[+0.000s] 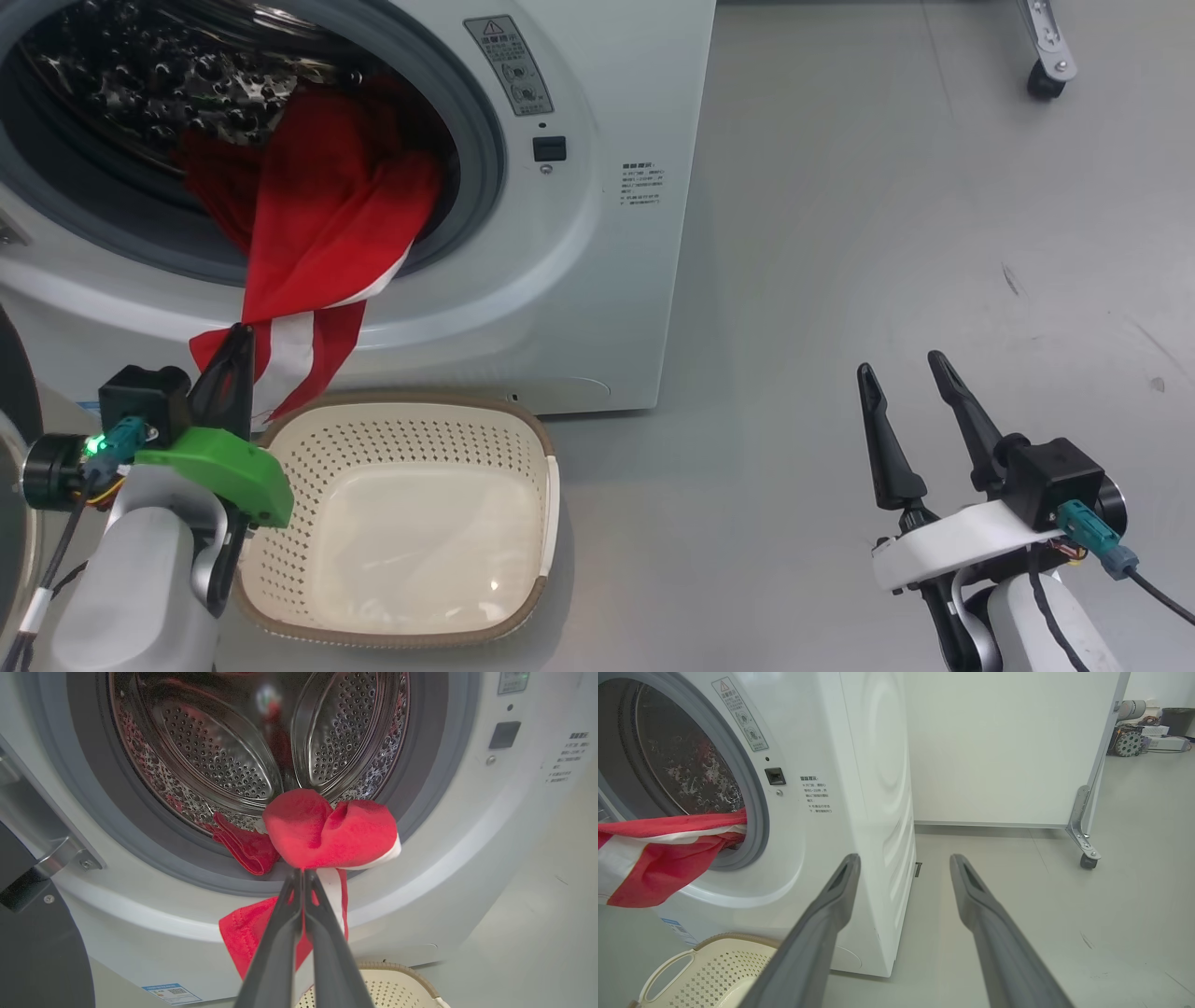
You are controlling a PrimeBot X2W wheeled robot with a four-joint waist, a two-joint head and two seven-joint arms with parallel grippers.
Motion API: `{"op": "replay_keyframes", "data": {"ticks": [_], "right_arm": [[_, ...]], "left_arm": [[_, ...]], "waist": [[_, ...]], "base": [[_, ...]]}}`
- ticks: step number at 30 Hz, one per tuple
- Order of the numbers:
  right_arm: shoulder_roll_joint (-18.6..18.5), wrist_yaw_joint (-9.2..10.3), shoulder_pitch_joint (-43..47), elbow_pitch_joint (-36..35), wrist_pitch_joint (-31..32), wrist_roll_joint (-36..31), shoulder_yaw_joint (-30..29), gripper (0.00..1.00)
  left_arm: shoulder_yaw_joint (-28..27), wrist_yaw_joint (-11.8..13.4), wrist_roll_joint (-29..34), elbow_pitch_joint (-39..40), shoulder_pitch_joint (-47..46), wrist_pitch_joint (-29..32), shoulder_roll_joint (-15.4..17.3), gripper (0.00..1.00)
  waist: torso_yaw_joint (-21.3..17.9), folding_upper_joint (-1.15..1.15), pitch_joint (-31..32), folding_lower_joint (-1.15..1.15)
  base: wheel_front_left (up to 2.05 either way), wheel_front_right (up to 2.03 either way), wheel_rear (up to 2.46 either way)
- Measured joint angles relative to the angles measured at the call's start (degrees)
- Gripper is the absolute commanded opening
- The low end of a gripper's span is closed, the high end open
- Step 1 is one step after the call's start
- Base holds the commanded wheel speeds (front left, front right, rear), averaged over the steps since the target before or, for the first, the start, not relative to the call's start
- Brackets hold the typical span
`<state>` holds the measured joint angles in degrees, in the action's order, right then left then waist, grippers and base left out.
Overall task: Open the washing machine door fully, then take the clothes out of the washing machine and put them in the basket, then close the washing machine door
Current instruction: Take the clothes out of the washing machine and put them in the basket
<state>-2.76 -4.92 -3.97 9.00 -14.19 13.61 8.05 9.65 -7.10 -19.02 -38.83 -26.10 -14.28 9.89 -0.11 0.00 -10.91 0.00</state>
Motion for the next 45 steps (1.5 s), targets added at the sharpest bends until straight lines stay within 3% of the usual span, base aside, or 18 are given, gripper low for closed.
{"op": "replay_keyframes", "data": {"ticks": [6, 15, 19, 32, 45], "right_arm": [[0.0, 0.0, 1.54, 0.32, 0.0, 0.0, 0.11, 1.0], [0.04, 0.0, 2.18, 0.27, 0.0, 0.0, 0.8, 1.0], [0.04, 0.0, 2.19, 0.27, 0.0, 0.0, 0.91, 1.0], [0.09, -0.18, 2.18, 0.32, 0.0, -0.07, 2.64, 1.0], [0.08, -0.52, 1.81, -0.15, 0.0, -0.08, 3.27, 1.0]], "left_arm": [[0.36, 2.04, 3.76, 6.14, 2.33, -0.16, 0.59, 0.0], [-4.36, 5.34, 6.57, 26.19, 4.0, -0.16, 0.75, 0.0], [-5.11, 5.76, 7.16, 31.16, 5.69, -0.18, 0.03, 0.0], [-2.13, 4.43, 7.43, 27.83, 17.27, -0.16, -0.63, 0.0], [-0.1, 3.71, 7.43, 21.98, 18.51, -0.14, -0.85, 0.0]], "waist": [[0.97, 0.0, 2.08, 0.0], [2.12, 0.0, 3.53, 0.0], [2.27, 0.0, 3.69, 0.0], [0.95, 0.0, 3.67, 0.0], [-1.91, 0.0, 0.53, 0.0]], "base": [[0.0, 0.0, 0.0], [0.0, 0.0, 0.0], [0.0, 0.0, 0.0], [0.0, 0.0, 0.0], [0.0, 0.0, 0.0]]}}
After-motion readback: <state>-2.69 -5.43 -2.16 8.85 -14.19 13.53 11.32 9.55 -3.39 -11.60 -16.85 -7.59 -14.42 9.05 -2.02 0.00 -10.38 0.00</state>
